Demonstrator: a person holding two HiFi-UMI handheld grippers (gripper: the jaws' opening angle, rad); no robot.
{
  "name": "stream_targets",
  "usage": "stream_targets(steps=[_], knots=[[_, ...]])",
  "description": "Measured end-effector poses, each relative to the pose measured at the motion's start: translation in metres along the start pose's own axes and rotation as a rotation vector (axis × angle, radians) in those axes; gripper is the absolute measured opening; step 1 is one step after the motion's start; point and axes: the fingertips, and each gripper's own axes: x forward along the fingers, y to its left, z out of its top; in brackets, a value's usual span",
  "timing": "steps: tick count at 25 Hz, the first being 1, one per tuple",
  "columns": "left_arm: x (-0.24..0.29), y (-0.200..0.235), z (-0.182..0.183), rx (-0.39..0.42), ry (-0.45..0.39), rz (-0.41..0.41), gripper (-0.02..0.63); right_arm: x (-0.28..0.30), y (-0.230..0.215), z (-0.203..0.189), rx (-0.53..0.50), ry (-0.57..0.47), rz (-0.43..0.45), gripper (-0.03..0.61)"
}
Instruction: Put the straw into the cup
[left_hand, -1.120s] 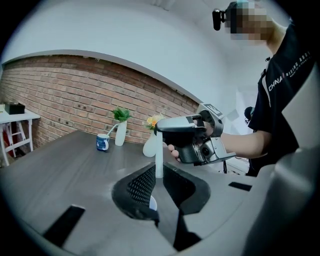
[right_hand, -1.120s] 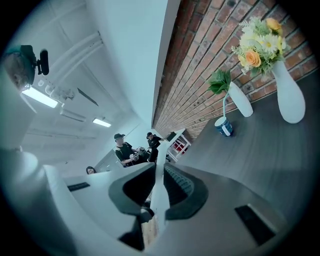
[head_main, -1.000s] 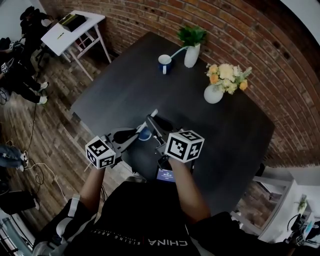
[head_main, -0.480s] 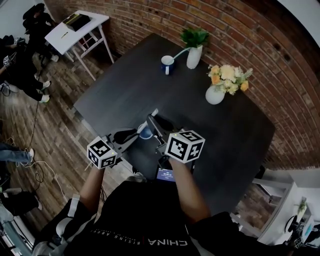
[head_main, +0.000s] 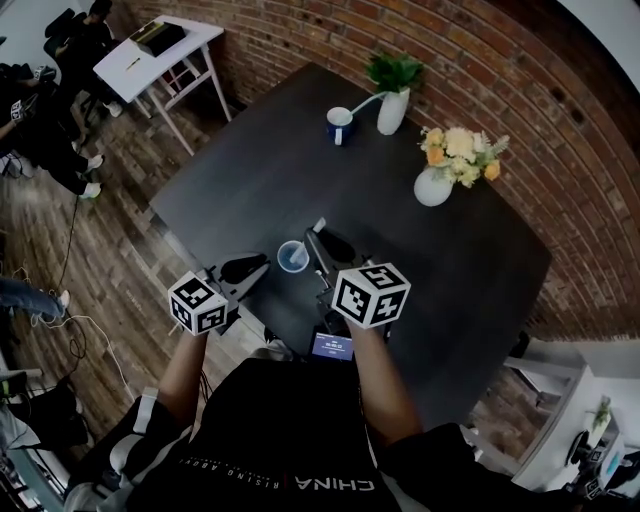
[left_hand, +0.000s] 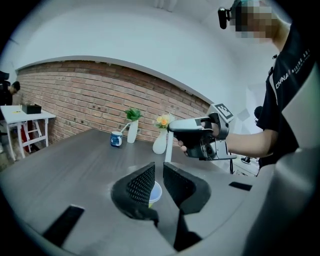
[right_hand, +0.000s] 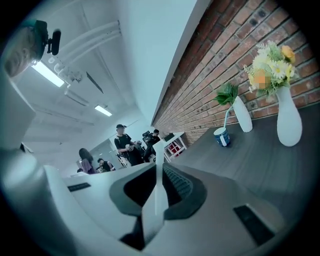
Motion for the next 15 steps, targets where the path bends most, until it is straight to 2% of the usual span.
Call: stream_targets(steps=[7, 13, 14, 15], knots=[[-0.002, 0.003, -0.003, -0.055, -0.033, 0.005, 0.051, 0.000, -0.010, -0.019, -0.032, 0.035, -0.025, 0.046], [0.001, 0.001, -0.005, -0.063, -0.039, -0.007, 0.047, 0.004, -0.018, -0.034, -0.053, 0.058, -0.035, 0.046], [0.000, 0.002, -0.005, -0.064, -0.042, -0.007, 0.003, 0.006, -0.019, -0.036, -0.054, 0.061, -0.037, 0.046], [0.000, 0.002, -0.006, -0.067, -0.044, -0.006, 0.003, 0.007, -0.020, -0.038, -0.055, 0.063, -0.039, 0.046]])
